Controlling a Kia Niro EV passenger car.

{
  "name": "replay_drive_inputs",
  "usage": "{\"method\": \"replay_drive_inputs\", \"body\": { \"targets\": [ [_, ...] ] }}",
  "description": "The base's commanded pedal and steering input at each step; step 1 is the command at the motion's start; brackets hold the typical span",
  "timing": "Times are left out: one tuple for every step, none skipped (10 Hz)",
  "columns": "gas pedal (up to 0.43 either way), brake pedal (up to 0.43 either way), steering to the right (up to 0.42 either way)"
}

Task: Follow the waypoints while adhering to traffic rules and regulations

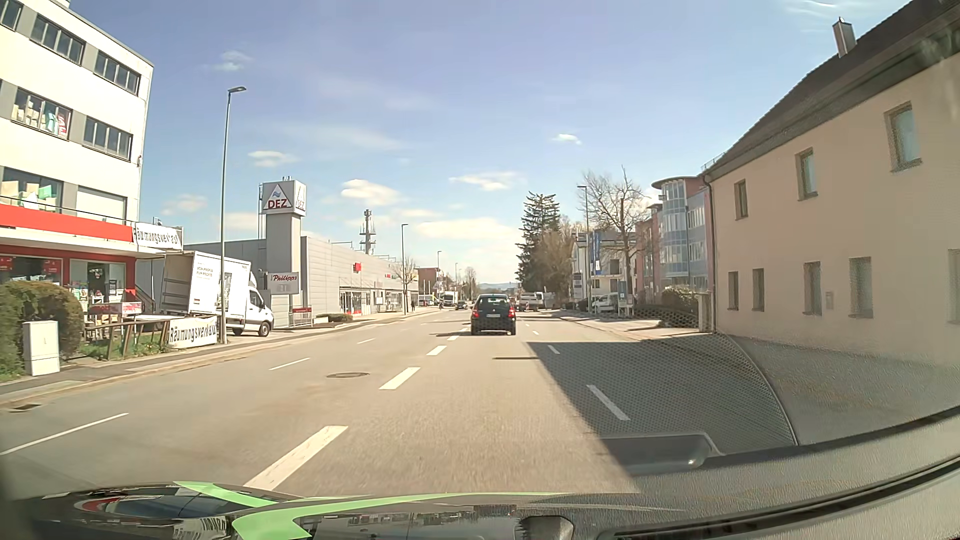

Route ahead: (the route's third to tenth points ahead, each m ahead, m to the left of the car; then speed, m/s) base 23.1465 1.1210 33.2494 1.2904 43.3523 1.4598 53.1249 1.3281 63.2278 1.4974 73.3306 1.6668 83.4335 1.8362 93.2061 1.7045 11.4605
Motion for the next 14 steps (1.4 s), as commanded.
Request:
{"method": "replay_drive_inputs", "body": {
  "targets": [
    [0.039, 0.000, -0.001],
    [0.039, 0.000, -0.001],
    [0.039, 0.000, -0.001],
    [0.039, 0.000, -0.001],
    [0.039, 0.000, -0.001],
    [0.039, 0.000, -0.001],
    [0.039, 0.000, -0.001],
    [0.039, 0.000, -0.001],
    [0.039, 0.000, -0.001],
    [0.039, 0.000, -0.001],
    [0.039, 0.000, -0.001],
    [0.039, 0.000, -0.001],
    [0.039, 0.000, -0.001],
    [0.039, 0.000, -0.001]
  ]
}}
